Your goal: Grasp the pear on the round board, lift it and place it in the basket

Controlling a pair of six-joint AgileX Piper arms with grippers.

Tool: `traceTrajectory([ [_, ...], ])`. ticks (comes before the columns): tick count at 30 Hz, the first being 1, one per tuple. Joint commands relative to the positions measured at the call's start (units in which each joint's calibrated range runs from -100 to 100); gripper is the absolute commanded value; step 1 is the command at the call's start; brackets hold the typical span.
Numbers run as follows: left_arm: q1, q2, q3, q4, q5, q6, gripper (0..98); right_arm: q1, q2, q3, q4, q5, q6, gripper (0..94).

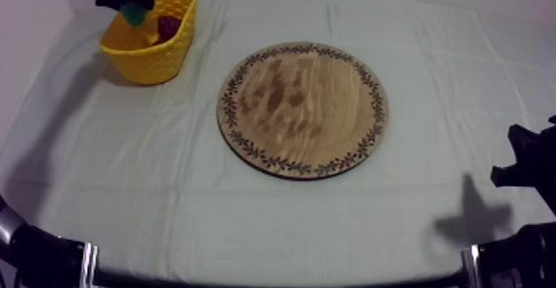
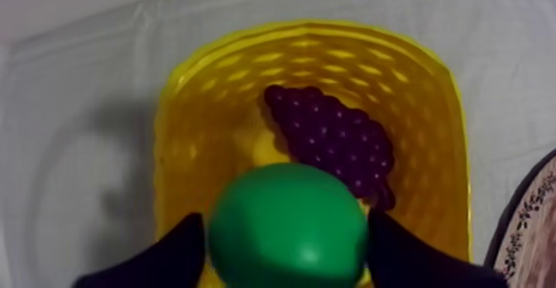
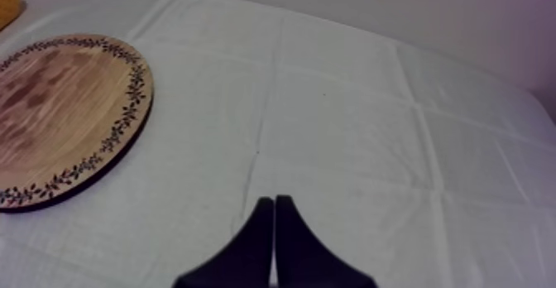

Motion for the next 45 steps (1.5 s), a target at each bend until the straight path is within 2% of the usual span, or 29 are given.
traceTrajectory([
  [1,0.07,-0.05,-0.61,-0.42,0.49,0.67,88.9,0.01,0.01,0.05,0.01,0.08,-0.01,0.5],
  [4,0.18,-0.59,-1.32,-0.99,0.43,1.77,93.7,0.01,0.01,0.05,0.01,0.08,-0.01,0.5],
  [9,0.18,-3.08,-0.61,-1.14,-0.24,2.48,95.6,0.01,0.01,0.05,0.01,0.08,-0.01,0.5],
  [13,0.02,-7.25,1.62,-1.17,-0.71,2.9,94.5,0.01,0.01,0.05,0.01,0.08,-0.01,0.5],
  [17,-0.74,-13.4,5.24,-0.85,-1.9,3.26,89.5,0.01,0.01,0.05,0.01,0.08,-0.01,0.5],
  [20,-1.44,-19.08,9.64,-0.59,-4.67,3.23,78.1,0.01,0.01,0.05,0.01,0.08,-0.01,0.5],
  [22,-1.75,-23.25,13.3,-0.65,-7.46,3.42,64.8,0.01,0.01,0.05,0.01,0.08,-0.01,0.5],
  [26,-1.86,-32.26,20.89,-1.01,-11.96,3.36,31.1,0.01,0.01,0.05,0.01,0.08,-0.01,0.5],
  [30,-1.6,-41.65,28.97,-1.31,-16.01,4.05,12.9,0.01,0.01,0.05,0.01,0.08,0.01,0.5],
  [35,-1.71,-53.25,39.64,-1.64,-22.42,5.95,2.4,0.01,0.01,0.05,0.01,0.08,0.03,0.5],
  [45,-4.47,-79.5,65.32,-1.48,-33.22,7.39,0.1,0.01,0.01,0.05,0.01,0.08,0.04,0.5],
])
